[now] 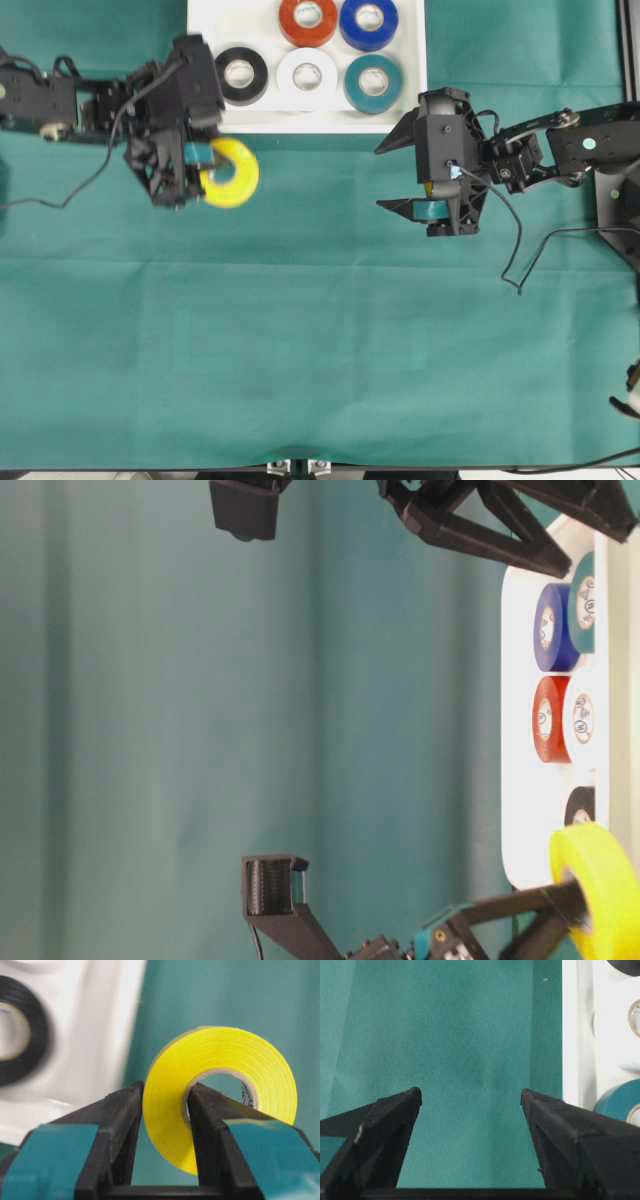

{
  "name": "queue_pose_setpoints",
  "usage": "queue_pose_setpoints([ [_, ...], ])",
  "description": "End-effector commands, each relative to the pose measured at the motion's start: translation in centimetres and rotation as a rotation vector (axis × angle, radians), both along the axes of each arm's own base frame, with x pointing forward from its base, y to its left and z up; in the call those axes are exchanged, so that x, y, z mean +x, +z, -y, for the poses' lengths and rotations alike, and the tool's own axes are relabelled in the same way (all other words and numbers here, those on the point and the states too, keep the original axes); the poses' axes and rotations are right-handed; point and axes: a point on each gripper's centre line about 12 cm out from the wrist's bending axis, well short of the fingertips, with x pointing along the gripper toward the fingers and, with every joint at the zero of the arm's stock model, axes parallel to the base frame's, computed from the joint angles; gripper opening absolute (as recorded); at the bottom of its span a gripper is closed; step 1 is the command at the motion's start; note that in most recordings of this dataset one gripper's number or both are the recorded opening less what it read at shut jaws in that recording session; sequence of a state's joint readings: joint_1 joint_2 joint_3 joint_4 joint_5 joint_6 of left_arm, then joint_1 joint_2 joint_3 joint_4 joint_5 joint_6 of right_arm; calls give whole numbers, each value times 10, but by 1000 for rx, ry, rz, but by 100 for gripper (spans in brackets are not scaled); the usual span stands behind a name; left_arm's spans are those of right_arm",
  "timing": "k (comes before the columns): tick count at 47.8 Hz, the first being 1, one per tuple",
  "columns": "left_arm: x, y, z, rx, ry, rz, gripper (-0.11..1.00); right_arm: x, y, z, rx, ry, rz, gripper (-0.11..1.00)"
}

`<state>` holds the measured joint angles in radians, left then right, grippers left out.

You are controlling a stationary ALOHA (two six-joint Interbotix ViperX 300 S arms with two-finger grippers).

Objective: Put the tape alternately from left to right into the white case.
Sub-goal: 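Carry the yellow roll into the case's top-left slot and release it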

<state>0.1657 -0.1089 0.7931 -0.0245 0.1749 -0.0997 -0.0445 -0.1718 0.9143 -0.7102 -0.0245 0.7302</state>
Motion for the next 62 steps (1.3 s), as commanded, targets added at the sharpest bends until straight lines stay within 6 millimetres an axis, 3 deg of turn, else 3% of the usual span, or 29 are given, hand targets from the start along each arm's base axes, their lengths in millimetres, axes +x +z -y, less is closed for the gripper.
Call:
queue_pose_setpoints([
  [1, 4, 16, -15, 30, 23, 63, -3, 3, 6, -1, 3, 4, 24, 87],
  [22, 1, 22, -76, 139, 124, 153, -3, 2, 5, -1, 5, 5, 21, 87],
  [40, 3, 15, -122, 157, 232, 156, -3, 2, 5, -1, 5, 4, 21, 87],
  [51, 6, 12, -147, 163, 283, 153, -3, 4, 3, -2, 10, 11, 23, 87],
  [62, 8, 4, -159, 158, 305, 136, -3, 5, 2, -2, 10, 11, 18, 87],
])
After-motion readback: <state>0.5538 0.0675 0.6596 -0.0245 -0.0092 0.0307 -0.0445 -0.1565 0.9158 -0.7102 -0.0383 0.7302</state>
